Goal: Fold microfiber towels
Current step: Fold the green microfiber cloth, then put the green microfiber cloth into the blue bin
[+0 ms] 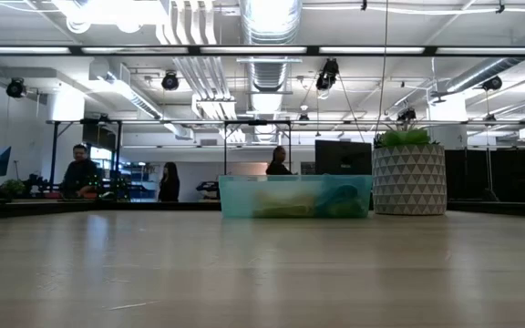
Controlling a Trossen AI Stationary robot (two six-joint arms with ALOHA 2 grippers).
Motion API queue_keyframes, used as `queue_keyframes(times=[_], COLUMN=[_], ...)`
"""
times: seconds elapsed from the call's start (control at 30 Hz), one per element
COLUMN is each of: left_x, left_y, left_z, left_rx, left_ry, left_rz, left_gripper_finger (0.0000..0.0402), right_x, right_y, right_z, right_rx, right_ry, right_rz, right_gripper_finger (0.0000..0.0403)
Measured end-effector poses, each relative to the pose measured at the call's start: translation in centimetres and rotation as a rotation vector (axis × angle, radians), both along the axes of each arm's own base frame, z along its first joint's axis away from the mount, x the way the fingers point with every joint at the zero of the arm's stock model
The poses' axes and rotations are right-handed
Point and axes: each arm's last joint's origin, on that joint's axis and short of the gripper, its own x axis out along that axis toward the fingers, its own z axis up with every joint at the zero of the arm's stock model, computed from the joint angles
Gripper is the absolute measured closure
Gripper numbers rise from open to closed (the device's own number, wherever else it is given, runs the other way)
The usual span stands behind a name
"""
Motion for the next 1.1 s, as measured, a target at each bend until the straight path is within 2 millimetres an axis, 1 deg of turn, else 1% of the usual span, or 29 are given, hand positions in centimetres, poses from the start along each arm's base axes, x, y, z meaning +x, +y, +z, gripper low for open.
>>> queue_keyframes(times=[0.27,0.4,0.57,0.7,0.8,0.93,1.1], left_x=[-0.3,-0.3,-0.3,-0.1,0.0,1.6,5.5], left_y=[0.0,0.1,0.1,0.3,0.7,1.9,4.2], left_z=[0.1,-0.2,-0.5,-0.7,-0.8,-1.7,-4.4], left_rx=[0.005,0.027,0.032,0.066,0.052,-0.038,-0.104], left_ry=[-0.002,0.023,0.034,0.028,0.038,0.113,0.253], left_rz=[-0.002,0.025,0.030,0.062,0.088,0.118,0.178], left_gripper_finger=[0.0392,0.0392,0.0392,0.0392,0.0391,0.0392,0.0392], right_x=[-2.2,-3.2,-4.5,-4.8,-4.9,-5.1,-6.0], right_y=[-0.3,-0.6,-0.8,-0.8,-0.8,-0.8,-1.2], right_z=[0.7,0.5,0.3,0.1,-0.3,-0.7,-1.0], right_rx=[-0.002,0.000,0.008,0.028,0.027,0.010,-0.026], right_ry=[0.046,0.110,0.177,0.218,0.260,0.303,0.362], right_rz=[-0.028,-0.065,-0.093,-0.095,-0.096,-0.094,-0.097], right_gripper_finger=[0.0319,0.0317,0.0324,0.0331,0.0335,0.0335,0.0335])
